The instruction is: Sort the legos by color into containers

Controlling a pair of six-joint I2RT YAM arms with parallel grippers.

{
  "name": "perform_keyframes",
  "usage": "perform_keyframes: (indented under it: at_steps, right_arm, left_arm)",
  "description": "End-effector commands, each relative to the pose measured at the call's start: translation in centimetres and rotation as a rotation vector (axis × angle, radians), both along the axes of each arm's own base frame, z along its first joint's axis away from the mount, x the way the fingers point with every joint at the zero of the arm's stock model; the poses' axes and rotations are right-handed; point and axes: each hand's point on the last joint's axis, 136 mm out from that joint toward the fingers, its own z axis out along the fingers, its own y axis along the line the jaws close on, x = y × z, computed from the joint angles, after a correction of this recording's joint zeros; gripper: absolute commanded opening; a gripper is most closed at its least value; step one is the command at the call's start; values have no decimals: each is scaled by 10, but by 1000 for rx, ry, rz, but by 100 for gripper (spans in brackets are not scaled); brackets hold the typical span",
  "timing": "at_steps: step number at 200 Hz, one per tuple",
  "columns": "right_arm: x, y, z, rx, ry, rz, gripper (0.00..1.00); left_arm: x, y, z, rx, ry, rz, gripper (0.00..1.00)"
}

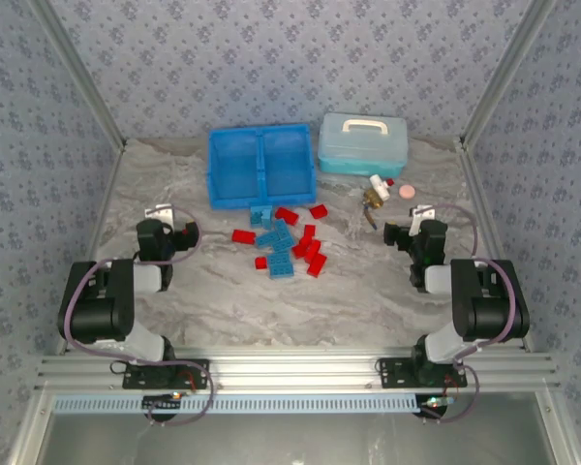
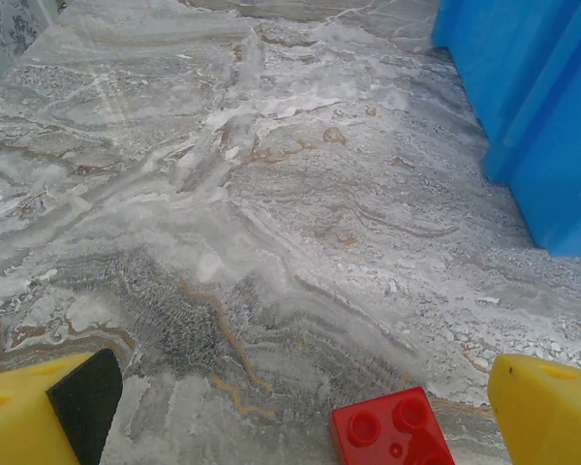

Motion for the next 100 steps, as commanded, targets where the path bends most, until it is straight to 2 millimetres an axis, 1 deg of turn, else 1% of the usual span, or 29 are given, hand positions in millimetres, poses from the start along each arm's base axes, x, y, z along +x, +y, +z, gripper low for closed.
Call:
perform_keyframes:
  at_steps: [1,100]
  right_arm:
    - [6,1,13,-9,-41,13,100]
    - [6,0,13,-6,-41,12,100]
  left_arm:
    - [8,-5,15,1,-54,-26,99]
    - [8,-5,15,1,-54,-26,99]
